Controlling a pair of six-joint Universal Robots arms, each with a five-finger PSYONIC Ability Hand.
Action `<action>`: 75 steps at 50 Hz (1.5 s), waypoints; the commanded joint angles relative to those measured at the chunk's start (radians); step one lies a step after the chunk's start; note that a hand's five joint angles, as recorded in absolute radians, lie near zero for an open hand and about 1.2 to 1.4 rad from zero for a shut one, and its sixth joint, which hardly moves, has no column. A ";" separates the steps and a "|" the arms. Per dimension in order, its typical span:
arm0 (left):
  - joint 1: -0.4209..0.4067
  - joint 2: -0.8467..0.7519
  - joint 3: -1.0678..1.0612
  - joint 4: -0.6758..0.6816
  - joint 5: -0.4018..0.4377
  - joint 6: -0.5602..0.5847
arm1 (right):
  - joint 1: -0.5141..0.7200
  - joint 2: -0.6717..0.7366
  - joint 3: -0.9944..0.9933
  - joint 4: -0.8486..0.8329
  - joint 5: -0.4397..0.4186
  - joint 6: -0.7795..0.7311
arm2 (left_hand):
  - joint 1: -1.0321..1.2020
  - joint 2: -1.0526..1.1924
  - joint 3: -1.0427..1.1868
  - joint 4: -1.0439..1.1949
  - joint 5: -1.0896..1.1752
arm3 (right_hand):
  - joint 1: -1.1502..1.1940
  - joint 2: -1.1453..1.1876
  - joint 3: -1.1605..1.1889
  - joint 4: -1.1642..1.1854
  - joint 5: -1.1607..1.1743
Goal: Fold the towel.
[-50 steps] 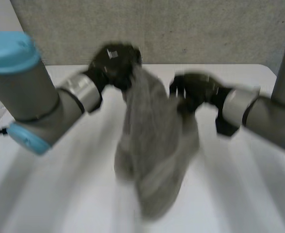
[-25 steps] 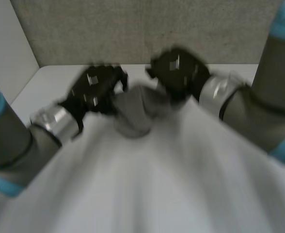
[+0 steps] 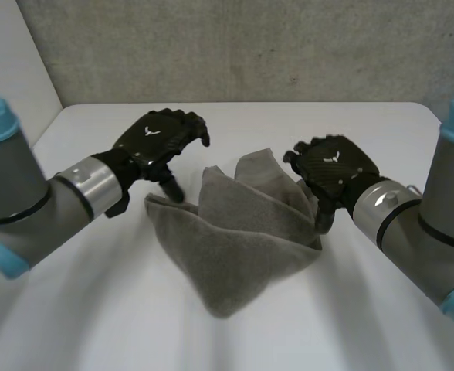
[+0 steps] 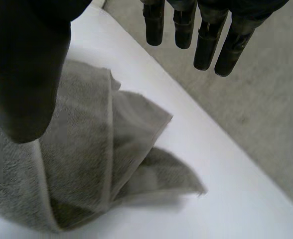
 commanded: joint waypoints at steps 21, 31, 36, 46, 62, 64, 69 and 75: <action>-0.036 -0.237 0.160 -0.420 -0.090 0.227 | -0.081 0.223 0.085 -0.017 -0.074 0.024 | 0.013 0.018 0.003 0.006 0.044 | -0.049 -0.058 -0.064 -0.072 -0.052; -0.026 -0.319 0.197 -0.401 -0.230 0.352 | -0.081 0.302 0.071 -0.066 -0.129 0.151 | 0.411 0.416 0.401 0.404 0.442 | 0.562 0.552 0.547 0.539 0.559; -0.026 -0.335 0.197 -0.400 -0.227 0.365 | -0.095 0.274 0.068 -0.066 -0.155 0.192 | 0.719 0.724 0.710 0.712 0.750 | 0.865 0.855 0.849 0.842 0.862; -0.026 -0.286 0.200 -0.401 -0.223 0.359 | -0.104 0.139 0.073 -0.067 -0.181 0.194 | 1.095 1.101 1.086 1.089 1.127 | 1.173 1.163 1.158 1.150 1.170; -0.020 0.076 0.307 -0.397 -0.200 0.214 | -0.132 -0.073 -0.413 0.302 -0.324 0.183 | 1.095 1.101 1.086 1.089 1.127 | 1.173 1.163 1.158 1.150 1.170; -0.007 0.119 0.341 -0.388 -0.174 0.150 | -0.171 -0.059 -0.555 0.379 -0.339 0.179 | 1.095 1.101 1.086 1.089 1.127 | 1.173 1.163 1.158 1.150 1.170; 0.084 0.131 0.361 -0.342 -0.159 0.083 | -0.219 0.007 -0.714 0.456 -0.347 0.170 | 1.095 1.101 1.086 1.089 1.127 | 1.173 1.163 1.158 1.150 1.170; 0.134 0.110 0.361 -0.317 -0.153 0.073 | -0.208 0.114 -0.818 0.546 -0.324 0.050 | 1.095 1.101 1.086 1.089 1.127 | 1.173 1.163 1.158 1.150 1.170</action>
